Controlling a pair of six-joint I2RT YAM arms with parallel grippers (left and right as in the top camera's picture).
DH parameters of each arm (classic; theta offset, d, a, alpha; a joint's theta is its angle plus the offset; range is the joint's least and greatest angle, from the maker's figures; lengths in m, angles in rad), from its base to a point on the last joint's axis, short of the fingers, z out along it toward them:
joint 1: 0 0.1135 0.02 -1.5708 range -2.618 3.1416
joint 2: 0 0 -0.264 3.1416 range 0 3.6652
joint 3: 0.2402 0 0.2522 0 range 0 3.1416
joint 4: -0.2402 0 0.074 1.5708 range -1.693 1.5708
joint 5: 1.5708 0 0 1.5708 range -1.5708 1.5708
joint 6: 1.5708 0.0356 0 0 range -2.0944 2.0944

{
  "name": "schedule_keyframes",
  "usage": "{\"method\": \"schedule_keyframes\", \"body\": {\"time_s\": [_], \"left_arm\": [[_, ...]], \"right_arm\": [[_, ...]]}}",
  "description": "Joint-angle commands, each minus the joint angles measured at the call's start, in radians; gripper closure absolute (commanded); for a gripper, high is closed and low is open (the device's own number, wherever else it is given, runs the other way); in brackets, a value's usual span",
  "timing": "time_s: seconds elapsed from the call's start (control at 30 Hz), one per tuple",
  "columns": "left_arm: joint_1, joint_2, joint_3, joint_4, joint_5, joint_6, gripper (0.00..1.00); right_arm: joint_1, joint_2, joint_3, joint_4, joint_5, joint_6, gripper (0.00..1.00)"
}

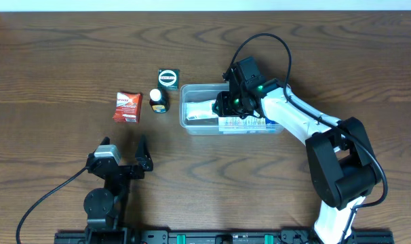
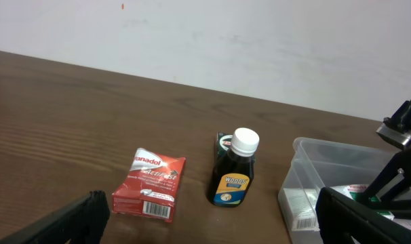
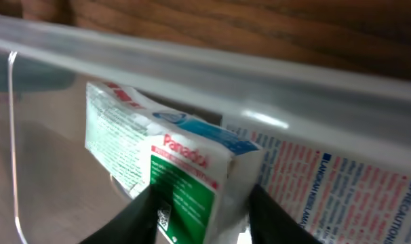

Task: Pack container

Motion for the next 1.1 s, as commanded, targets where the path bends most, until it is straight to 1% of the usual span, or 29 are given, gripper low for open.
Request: {"method": "schedule_keyframes", "body": {"time_s": [0.0,0.03,0.2,0.33,0.47,0.77,1.07], "left_arm": [[0.005,-0.006,-0.015,-0.036,0.018,0.017,0.02],[0.005,-0.006,-0.015,-0.036,0.018,0.017,0.02],[0.005,-0.006,-0.015,-0.036,0.018,0.017,0.02],[0.005,-0.006,-0.015,-0.036,0.018,0.017,0.02],[0.005,-0.006,-0.015,-0.036,0.018,0.017,0.02],[0.005,-0.006,-0.015,-0.036,0.018,0.017,0.02],[0.005,-0.006,-0.015,-0.036,0.018,0.017,0.02]], "right_arm": [[-0.001,0.026,0.006,-0.003,0.009,0.007,0.71],[-0.001,0.026,0.006,-0.003,0.009,0.007,0.75],[-0.001,0.026,0.006,0.002,-0.004,0.007,0.90],[-0.010,0.026,0.006,0.014,-0.013,0.003,0.98],[-0.027,0.026,0.006,0.014,-0.029,-0.002,0.99],[-0.066,0.010,0.008,0.010,-0.128,-0.043,0.99],[-0.086,-0.080,0.008,-0.035,-0.209,-0.065,0.99]]}}
